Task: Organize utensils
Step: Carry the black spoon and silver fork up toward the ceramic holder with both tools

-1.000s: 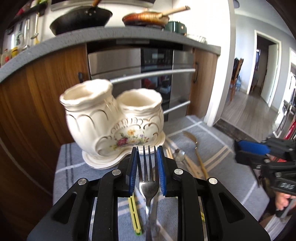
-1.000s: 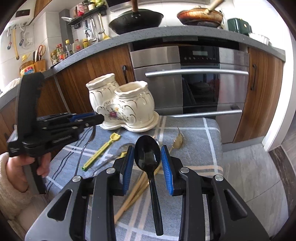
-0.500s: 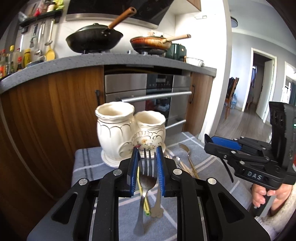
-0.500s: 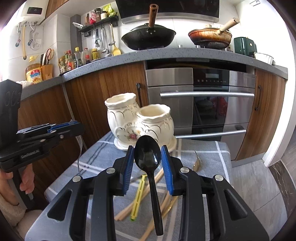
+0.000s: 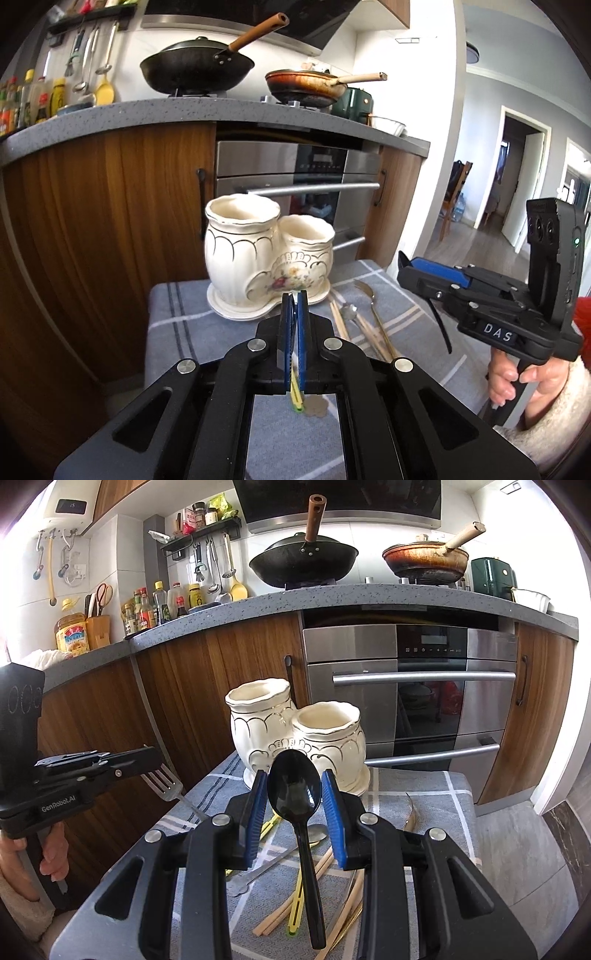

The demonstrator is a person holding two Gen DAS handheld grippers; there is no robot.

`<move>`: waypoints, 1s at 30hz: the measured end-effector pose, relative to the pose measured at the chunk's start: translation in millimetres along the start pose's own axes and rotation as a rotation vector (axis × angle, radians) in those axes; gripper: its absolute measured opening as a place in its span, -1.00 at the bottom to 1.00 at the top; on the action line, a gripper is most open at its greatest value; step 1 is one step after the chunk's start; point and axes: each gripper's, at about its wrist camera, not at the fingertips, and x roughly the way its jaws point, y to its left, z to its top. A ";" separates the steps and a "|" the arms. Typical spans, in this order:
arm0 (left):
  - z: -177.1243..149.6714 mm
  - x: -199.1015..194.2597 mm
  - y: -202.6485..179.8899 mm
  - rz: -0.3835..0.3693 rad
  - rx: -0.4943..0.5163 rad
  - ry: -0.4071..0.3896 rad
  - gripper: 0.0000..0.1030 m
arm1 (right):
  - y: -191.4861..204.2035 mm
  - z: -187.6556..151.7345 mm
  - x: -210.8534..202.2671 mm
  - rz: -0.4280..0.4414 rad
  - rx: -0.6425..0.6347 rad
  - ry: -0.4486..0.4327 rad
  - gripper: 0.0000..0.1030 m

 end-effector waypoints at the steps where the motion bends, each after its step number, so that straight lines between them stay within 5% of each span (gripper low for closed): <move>1: 1.2 -1.9 -0.1 -0.003 0.002 -0.002 -0.94 | 0.3 -0.2 0.1 0.001 -0.001 0.000 -0.42; 9: 31.3 -23.2 6.6 -0.104 -0.063 0.013 -0.94 | -1.6 20.0 1.1 0.018 0.020 -0.010 -0.42; 19: 112.2 -49.4 1.6 -0.244 -0.068 -0.024 -0.94 | 0.4 84.9 13.7 0.046 0.036 -0.184 -0.42; 30: 178.5 -31.6 19.1 -0.236 -0.081 -0.082 -0.94 | -33.0 121.6 72.4 0.111 0.172 -0.303 -0.42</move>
